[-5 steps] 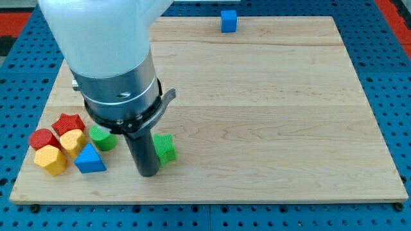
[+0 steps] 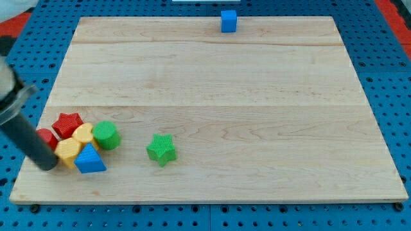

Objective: Separate the yellow blocks from the red blocks

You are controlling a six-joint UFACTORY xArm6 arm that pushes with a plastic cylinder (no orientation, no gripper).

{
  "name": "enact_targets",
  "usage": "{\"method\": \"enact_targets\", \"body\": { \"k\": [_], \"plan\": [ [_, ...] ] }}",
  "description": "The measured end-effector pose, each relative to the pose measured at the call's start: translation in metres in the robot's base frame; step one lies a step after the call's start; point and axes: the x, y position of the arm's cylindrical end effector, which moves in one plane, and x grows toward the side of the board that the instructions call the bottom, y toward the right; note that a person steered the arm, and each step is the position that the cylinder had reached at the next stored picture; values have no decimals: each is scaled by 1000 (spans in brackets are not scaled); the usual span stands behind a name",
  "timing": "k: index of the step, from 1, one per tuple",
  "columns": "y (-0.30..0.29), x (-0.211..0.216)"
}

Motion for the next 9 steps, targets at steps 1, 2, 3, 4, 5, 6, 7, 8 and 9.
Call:
{"method": "enact_targets", "body": {
  "k": [1,2,3,4,5,6,7,8,9],
  "plan": [
    [29,-35],
    [47,-62],
    [18,-52],
    [6,2],
    [-14,31],
    [-69,32],
    [-36,16],
    [4,-4],
    [22,-22]
  ]
}}
